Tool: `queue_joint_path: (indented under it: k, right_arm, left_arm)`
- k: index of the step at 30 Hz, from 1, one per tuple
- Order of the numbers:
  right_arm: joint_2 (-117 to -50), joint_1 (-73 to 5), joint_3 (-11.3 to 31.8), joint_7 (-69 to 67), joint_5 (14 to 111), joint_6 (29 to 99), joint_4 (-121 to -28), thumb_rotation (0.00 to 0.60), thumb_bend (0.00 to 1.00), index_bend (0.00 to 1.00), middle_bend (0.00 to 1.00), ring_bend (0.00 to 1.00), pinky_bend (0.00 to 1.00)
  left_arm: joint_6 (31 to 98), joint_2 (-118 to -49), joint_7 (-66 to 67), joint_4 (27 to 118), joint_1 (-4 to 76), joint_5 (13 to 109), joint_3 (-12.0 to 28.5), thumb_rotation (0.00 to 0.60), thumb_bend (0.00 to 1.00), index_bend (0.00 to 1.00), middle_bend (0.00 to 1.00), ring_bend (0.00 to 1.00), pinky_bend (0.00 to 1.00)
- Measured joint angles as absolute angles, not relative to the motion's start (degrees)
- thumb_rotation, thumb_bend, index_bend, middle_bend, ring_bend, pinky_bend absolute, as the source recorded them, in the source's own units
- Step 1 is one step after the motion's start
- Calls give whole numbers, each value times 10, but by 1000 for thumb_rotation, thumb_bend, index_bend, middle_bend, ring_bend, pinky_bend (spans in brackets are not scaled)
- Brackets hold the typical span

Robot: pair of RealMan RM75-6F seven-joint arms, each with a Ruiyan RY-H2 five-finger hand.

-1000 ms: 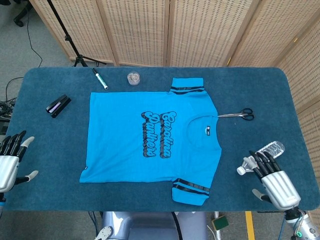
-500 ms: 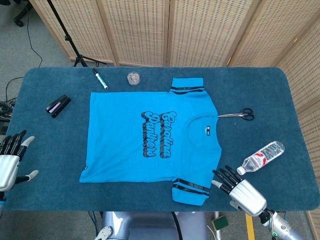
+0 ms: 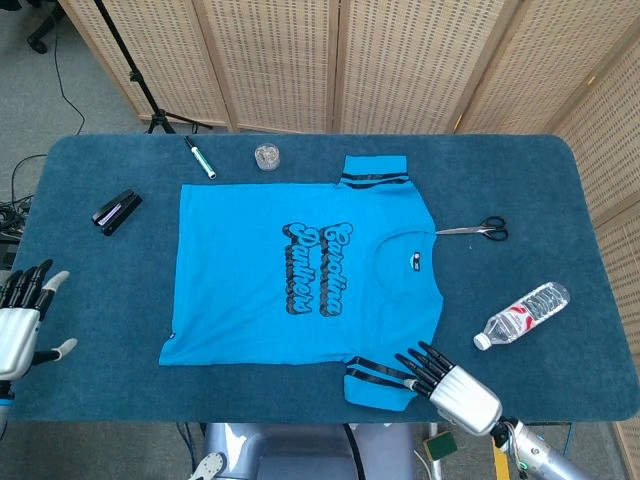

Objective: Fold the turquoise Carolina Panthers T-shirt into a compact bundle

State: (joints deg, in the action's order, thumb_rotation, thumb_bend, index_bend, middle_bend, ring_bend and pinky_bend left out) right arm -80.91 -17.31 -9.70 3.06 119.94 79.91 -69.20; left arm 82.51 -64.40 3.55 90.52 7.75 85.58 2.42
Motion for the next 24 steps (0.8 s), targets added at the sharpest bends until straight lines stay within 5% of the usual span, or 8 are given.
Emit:
queue_joint_path:
  k: [24]
  right_arm:
    - [-861, -203, -94, 88, 1157, 742, -699, 600, 105, 346, 0, 0, 0]
  left_arm:
    - [818, -646, 40, 905, 80, 852, 22, 600, 0, 0, 0, 0, 0]
